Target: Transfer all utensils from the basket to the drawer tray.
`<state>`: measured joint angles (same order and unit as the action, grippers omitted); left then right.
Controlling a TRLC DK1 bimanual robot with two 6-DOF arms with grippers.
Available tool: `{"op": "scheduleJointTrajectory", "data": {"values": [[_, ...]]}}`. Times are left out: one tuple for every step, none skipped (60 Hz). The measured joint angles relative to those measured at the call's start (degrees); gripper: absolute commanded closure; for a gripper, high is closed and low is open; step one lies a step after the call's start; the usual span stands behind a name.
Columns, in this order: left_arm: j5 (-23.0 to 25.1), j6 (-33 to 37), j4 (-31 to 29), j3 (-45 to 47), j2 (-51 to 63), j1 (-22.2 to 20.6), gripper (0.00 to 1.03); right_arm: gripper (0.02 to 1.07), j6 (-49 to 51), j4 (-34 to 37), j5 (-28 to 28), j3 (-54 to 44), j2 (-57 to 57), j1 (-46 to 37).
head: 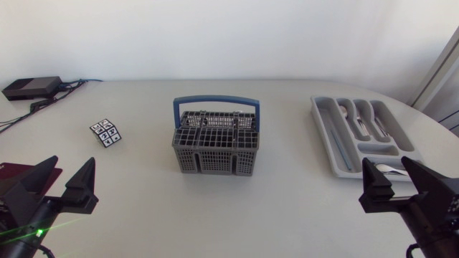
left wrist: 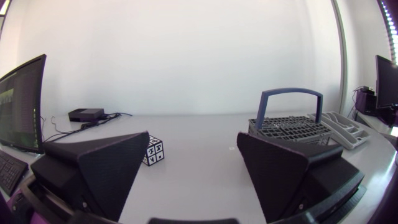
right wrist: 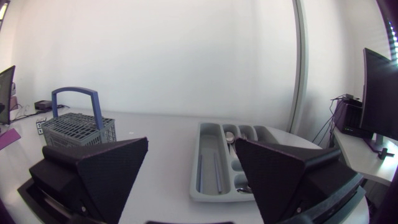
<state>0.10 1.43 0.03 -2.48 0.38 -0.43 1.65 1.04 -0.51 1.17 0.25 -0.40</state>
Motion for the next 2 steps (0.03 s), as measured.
{"op": "scheduleJointTrajectory", "data": {"values": [[0.0,0.0,0.0,0.0,0.0,0.0,0.06,0.06,0.0,0.0,0.0,0.0,0.0,0.0],[0.0,0.0,0.0,0.0,0.0,0.0,0.06,0.06,0.0,0.0,0.0,0.0,0.0,0.0]]}}
